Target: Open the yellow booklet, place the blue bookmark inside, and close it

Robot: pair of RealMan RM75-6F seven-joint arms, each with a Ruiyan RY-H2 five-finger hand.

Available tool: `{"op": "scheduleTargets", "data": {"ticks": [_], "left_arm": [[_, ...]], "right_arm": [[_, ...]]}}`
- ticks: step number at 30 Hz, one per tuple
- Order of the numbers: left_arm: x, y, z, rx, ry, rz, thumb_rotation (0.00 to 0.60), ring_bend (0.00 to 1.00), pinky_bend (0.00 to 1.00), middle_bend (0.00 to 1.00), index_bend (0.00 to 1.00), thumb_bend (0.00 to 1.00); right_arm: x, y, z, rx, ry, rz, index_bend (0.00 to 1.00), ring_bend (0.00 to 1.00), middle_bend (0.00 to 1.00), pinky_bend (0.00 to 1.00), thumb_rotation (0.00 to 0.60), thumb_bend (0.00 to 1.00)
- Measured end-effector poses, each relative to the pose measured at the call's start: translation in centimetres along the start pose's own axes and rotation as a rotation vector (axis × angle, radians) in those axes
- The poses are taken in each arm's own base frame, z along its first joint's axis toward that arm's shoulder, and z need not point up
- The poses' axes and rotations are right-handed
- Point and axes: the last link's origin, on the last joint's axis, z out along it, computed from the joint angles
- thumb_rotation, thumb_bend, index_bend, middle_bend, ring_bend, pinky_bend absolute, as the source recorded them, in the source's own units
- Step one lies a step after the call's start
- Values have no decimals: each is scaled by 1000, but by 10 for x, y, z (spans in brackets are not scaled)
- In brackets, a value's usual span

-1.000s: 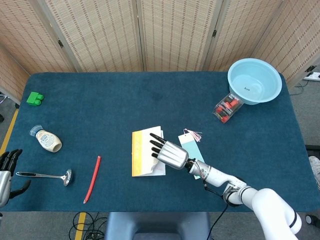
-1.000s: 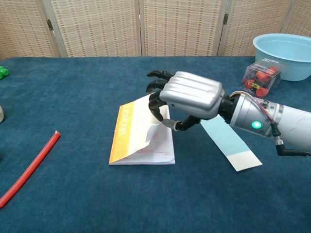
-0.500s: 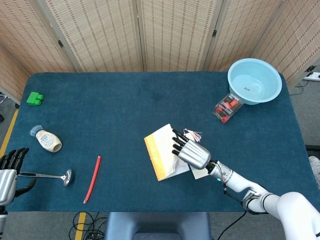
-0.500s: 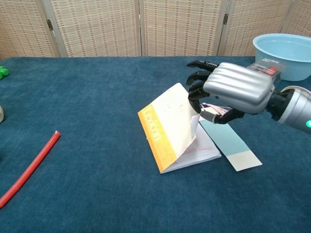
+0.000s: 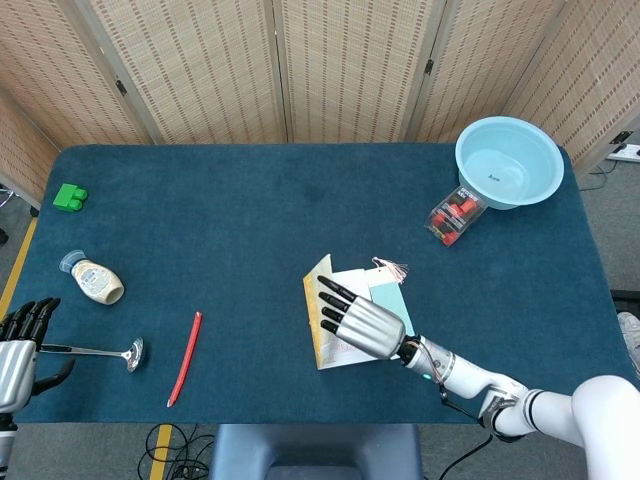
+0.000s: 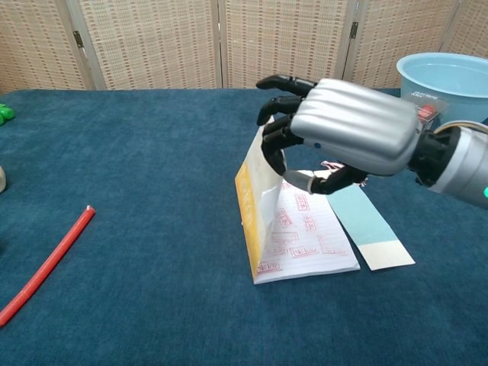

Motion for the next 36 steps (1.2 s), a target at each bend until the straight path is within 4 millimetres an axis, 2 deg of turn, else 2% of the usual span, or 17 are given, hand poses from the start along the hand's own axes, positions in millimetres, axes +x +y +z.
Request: {"op": "scheduleTargets", "data": {"ticks": [9,15,25,29,30,32,34,36], "left_arm": [[0,-6,-7,20,-4,-6,600,107,160,125,91,264],[-2,-8,-9,26,-13,-8,600,107,160,124,91,264],[-3,-11,-13,33,-22,-8,600,107,160,124,91,264],[-4,-12,-15,35,-30,-9,600,107,160,124,91,264],[-4,-12,-15,35,-31,-9,600,107,160,124,91,264],[-5,-12,-15,37,-32,-8,600,107,159,124,91,264],[-5,-13,-15,38,-33,-8,600,107,160,124,91,264],[-5,-13,-15,38,-31,-8,600,107,160,124,91,264]], "right_arm": [[7,-4,59,-2,-8,-52,783,253,494,77,600,447],[9,-7,88,18,-14,-68,783,253,495,77,600,447],[6,-16,128,124,-11,-99,783,253,495,77,600,413],[-1,-22,136,159,-31,-98,777,253,478,77,600,356],[-4,-23,138,166,-39,-102,744,251,454,77,600,314],[-9,-25,141,173,-55,-112,619,227,401,76,600,238],[-15,-26,145,169,-78,-113,387,156,302,44,600,172],[-18,-28,150,155,-97,-103,210,94,206,15,600,141]]}}
